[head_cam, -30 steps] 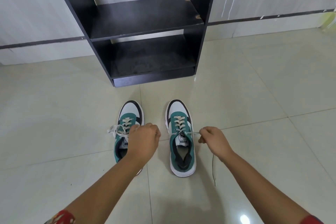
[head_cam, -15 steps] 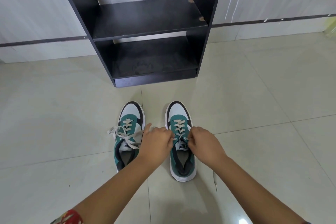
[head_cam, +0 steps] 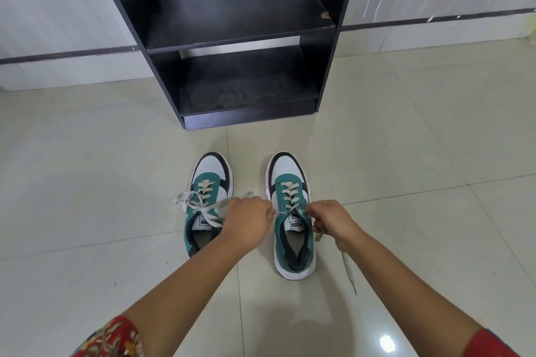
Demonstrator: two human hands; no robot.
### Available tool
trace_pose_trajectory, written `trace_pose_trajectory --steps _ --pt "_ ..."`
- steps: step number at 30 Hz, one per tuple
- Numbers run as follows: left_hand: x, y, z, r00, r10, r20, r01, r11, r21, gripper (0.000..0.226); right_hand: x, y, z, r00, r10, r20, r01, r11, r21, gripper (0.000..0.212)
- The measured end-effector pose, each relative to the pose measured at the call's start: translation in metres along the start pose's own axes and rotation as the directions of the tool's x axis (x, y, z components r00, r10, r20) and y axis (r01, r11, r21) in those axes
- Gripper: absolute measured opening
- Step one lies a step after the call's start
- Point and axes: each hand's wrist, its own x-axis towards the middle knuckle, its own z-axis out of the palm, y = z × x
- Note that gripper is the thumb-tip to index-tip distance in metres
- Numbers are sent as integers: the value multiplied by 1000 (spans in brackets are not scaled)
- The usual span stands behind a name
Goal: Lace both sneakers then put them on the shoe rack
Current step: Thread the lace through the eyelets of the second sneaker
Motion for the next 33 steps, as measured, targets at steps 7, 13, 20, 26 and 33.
trace_pose_trajectory --steps 7,13,20,26,33 --pt "-8 -12 10 998 -13 -59 20 994 109 36 -2 11 1 995 71 -64 -59 984 166 37" --pt "-12 -10 8 998 -13 -65 17 997 76 33 -7 8 -3 1000 -2 -28 2 1000 -18 35" --pt "-37 1 18 976 -171 -135 96 893 -439 26 -33 19 -12 843 -476 -250 219 729 -649 40" --pt "-30 21 16 900 -353 257 364 283 -887 20 -29 23 18 954 -138 -264 138 990 -20 22" --pt "-17 36 5 895 -343 284 283 -55 -958 14 -18 12 33 944 -43 -326 97 984 151 27"
